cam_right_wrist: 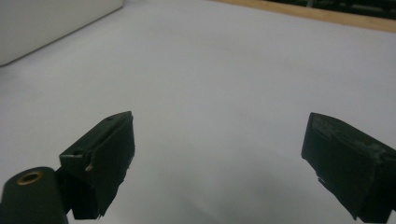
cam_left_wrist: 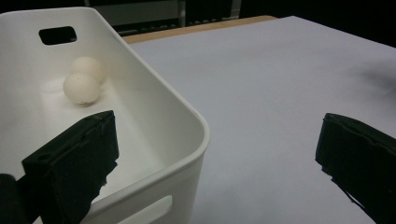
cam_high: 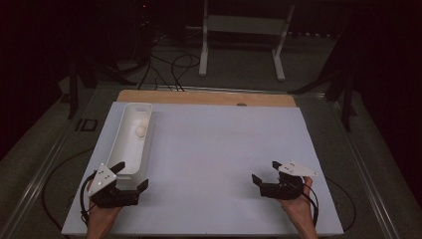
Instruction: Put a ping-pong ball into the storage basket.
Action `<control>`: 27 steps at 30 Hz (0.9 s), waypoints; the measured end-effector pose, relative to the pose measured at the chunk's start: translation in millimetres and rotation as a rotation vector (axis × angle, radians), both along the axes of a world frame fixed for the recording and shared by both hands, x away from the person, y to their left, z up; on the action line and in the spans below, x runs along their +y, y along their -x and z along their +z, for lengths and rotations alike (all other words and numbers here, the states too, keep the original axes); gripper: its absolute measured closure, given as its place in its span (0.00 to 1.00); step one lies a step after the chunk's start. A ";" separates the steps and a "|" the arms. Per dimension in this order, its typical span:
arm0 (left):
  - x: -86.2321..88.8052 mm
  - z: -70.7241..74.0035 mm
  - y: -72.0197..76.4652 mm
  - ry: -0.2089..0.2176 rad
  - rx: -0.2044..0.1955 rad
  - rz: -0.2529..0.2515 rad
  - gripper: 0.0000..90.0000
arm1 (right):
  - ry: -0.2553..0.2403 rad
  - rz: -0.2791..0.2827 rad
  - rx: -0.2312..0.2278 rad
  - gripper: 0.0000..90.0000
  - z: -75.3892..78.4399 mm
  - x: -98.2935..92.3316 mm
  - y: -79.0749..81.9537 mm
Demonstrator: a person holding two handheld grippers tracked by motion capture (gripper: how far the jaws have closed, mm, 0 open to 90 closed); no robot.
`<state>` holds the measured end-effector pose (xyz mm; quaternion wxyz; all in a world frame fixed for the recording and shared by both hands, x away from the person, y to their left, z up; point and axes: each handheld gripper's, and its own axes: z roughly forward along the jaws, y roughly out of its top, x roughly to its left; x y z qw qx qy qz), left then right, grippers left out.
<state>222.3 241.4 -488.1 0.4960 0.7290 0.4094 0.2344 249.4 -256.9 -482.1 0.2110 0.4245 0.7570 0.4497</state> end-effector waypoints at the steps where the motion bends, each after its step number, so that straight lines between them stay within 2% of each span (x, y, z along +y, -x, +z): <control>1: 0.0 0.0 0.0 0.000 0.000 0.000 0.00 | 0.002 -0.005 -0.011 0.10 -0.7 -1.0 1.4; 12: 1.1 -0.2 -0.6 -0.003 -0.001 0.004 0.00 | -0.022 -0.037 -0.094 0.10 -2.7 -9.0 12.1; 27: 2.1 0.1 -0.6 -0.001 -0.004 0.017 0.00 | -0.038 -0.048 -0.135 0.10 -3.7 -14.0 22.2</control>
